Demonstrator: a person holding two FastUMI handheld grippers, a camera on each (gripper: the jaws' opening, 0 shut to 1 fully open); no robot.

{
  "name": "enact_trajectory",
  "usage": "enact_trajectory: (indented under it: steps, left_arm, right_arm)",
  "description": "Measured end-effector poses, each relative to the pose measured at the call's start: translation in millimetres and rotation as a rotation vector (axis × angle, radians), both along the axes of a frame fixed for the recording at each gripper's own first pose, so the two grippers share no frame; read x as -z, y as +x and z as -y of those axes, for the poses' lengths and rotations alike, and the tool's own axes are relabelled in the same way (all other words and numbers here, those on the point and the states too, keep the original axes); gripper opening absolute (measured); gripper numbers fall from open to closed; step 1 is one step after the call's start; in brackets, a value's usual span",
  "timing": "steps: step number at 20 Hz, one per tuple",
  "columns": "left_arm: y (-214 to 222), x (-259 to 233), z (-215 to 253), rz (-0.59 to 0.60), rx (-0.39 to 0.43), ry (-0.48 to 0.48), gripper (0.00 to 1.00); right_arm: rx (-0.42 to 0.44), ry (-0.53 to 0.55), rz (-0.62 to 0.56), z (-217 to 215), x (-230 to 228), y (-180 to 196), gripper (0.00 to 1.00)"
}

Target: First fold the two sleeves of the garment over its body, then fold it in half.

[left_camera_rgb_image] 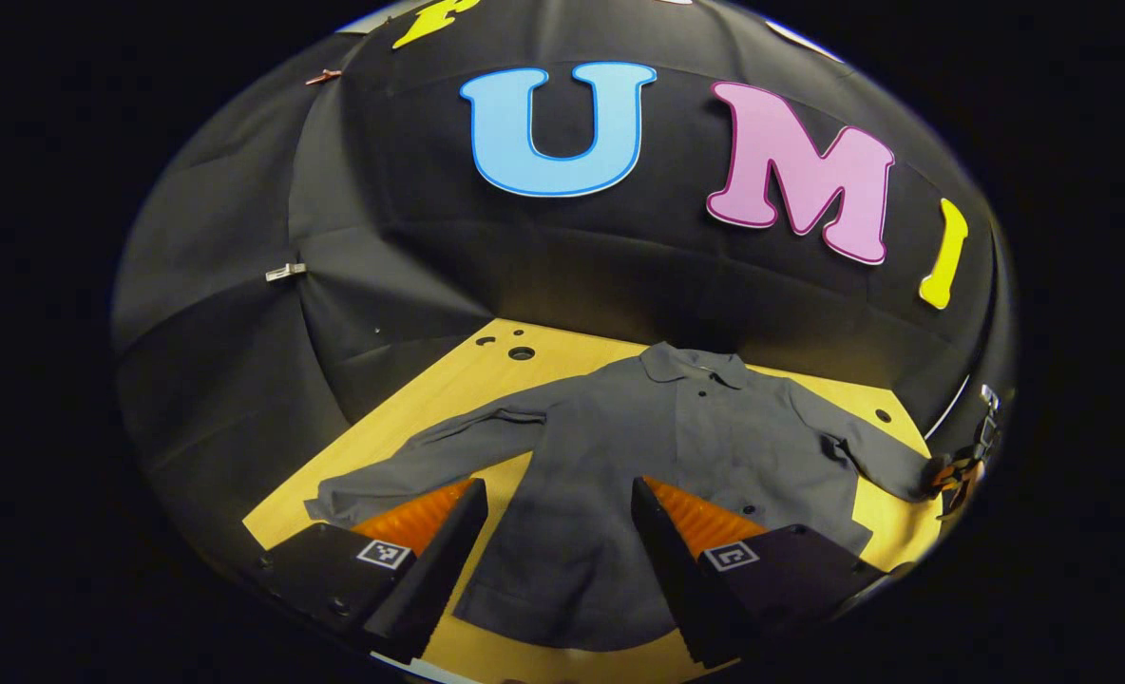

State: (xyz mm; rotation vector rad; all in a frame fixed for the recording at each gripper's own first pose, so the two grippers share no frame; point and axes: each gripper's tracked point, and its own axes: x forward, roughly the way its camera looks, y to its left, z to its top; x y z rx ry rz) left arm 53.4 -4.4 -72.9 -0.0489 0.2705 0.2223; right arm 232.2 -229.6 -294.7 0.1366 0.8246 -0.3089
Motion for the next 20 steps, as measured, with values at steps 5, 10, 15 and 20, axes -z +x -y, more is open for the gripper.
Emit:
enact_trajectory:
  steps: [5,10,15,20]
  left_arm:
    - [-0.1,-4.6,-21.0,0.021,0.013,-0.013,0.96]
    - [-3.0,3.8,-40.2,0.026,0.015,-0.022,0.96]
    - [-9.7,11.0,-56.2,0.026,-0.007,-0.051,0.96]
    - [-18.2,21.3,-69.2,0.012,-0.033,-0.068,0.96]
  right_arm:
    - [-0.093,-0.045,0.089,-49.8,-51.2,16.2,0.08]
    - [-0.232,-0.077,0.162,-118.4,-98.2,41.6,0.08]
    - [-0.345,-0.084,0.228,-197.1,-135.3,64.2,0.08]
    - [-0.449,-0.026,0.264,-290.7,-159.7,78.7,0.08]
